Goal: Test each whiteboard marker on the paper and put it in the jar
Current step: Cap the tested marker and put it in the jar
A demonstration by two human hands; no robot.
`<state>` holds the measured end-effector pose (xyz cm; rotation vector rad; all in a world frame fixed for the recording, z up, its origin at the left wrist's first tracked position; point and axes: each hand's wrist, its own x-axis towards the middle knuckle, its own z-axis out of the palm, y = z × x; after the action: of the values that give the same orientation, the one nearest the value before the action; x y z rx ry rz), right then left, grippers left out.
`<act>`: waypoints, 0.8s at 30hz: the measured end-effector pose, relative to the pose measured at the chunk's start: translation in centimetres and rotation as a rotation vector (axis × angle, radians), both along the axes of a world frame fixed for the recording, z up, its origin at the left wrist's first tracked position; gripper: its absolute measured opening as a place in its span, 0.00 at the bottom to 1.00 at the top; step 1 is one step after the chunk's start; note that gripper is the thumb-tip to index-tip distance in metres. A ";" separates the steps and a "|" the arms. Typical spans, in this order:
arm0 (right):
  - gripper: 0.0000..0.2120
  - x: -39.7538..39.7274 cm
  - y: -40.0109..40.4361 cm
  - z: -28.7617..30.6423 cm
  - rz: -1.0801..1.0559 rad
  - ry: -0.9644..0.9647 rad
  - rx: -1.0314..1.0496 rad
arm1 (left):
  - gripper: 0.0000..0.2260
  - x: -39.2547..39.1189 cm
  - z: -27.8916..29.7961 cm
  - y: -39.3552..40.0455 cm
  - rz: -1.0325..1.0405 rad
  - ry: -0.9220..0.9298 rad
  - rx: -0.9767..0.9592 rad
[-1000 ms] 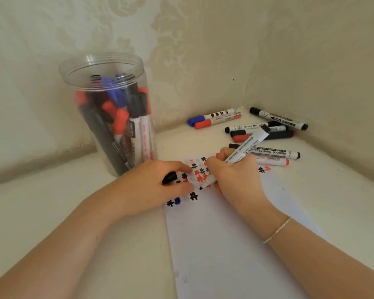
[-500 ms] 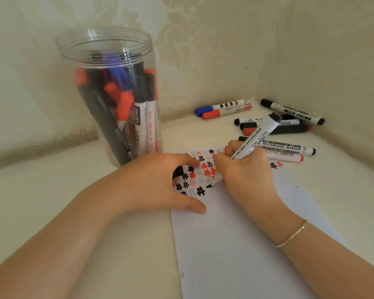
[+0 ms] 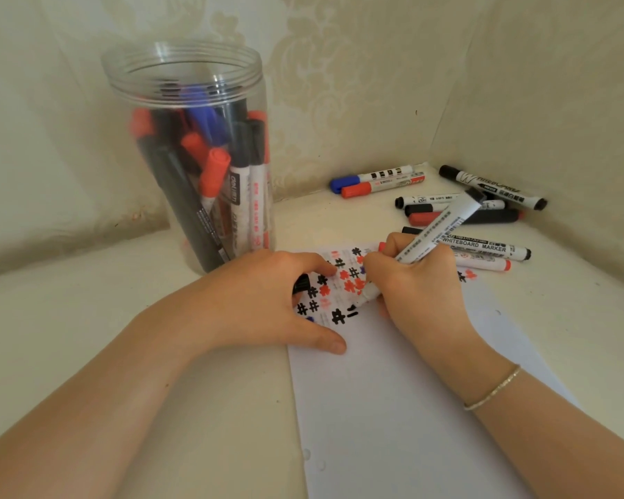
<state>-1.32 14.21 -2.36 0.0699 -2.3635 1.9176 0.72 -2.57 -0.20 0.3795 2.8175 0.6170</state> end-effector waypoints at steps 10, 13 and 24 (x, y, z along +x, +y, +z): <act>0.11 -0.1 0.1 0.0 0.003 -0.023 0.005 | 0.40 -0.2 0.0 0.1 0.011 0.009 -0.016; 0.11 -0.1 -0.1 -0.1 -0.019 -0.025 -0.020 | 0.40 -0.1 0.0 0.1 0.007 0.010 -0.017; 0.11 -0.6 1.0 0.5 0.008 -0.056 -0.405 | 0.25 -0.1 -1.0 -0.2 0.038 -0.004 0.254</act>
<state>-1.94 15.25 -1.84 -0.0055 -1.9566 2.3861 0.59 -2.76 -1.16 0.3685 2.7539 0.9872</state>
